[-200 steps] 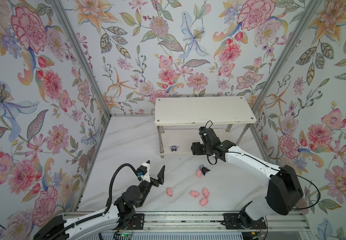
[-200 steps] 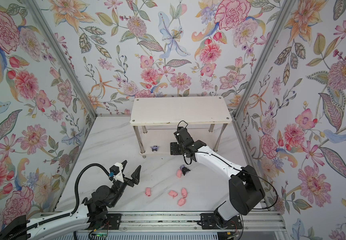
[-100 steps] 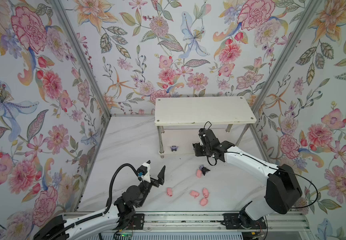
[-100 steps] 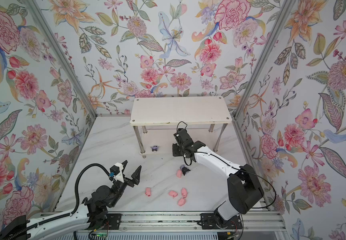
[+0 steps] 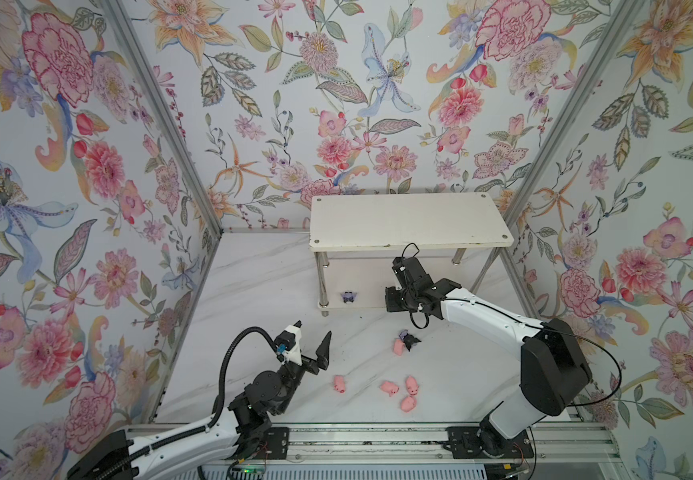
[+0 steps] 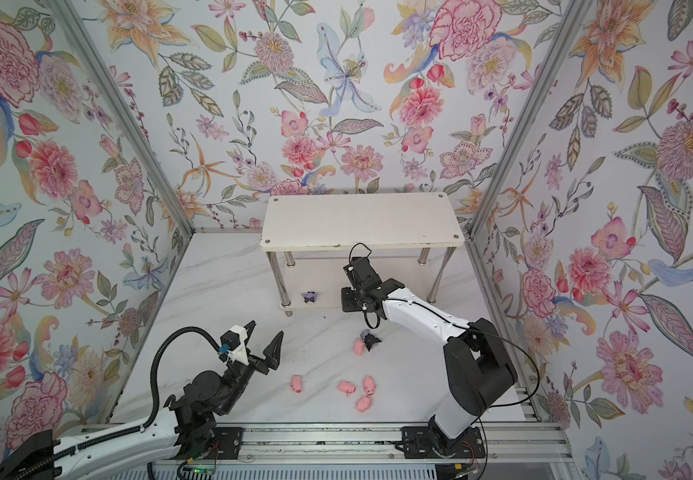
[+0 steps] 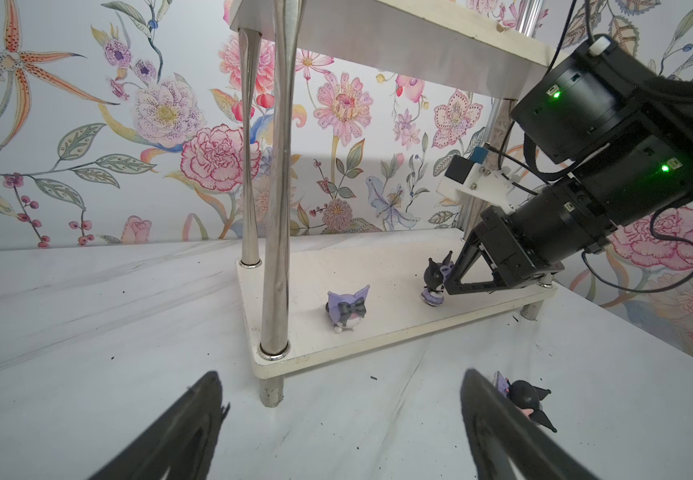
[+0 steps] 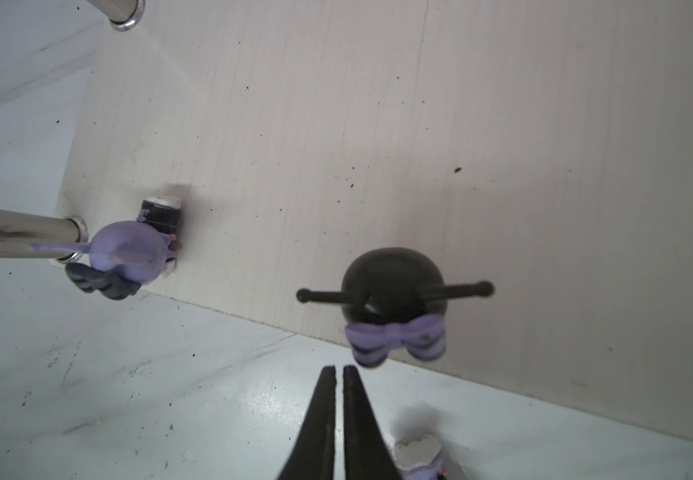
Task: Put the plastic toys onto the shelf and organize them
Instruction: 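Open the right gripper, releasing the black figurine, and draw back slightly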
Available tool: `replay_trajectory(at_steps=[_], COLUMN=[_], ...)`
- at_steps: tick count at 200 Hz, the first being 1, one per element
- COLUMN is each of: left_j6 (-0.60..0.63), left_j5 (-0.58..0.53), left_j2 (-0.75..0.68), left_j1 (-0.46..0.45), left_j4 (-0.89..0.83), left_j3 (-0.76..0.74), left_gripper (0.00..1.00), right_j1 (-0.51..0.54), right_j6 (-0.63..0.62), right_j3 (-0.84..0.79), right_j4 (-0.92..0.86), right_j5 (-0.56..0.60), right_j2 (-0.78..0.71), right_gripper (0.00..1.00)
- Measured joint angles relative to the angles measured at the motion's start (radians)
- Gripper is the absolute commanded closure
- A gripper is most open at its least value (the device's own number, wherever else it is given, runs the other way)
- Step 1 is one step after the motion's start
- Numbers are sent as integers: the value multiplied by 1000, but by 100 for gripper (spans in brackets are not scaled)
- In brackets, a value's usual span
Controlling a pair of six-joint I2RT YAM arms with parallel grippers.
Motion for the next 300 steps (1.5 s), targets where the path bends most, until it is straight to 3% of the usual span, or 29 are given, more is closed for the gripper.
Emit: replay_trajectory(at_steps=[300], left_j6=[0], left_j5=[6], left_j2=[21], left_j1=[13], left_j4=[11], left_j3=[0], left_gripper=[10], right_j1=[0], right_j6=[-10], right_j3=[69], right_j4=[32], right_j5=[-19], right_j2=[100], right_gripper=[89])
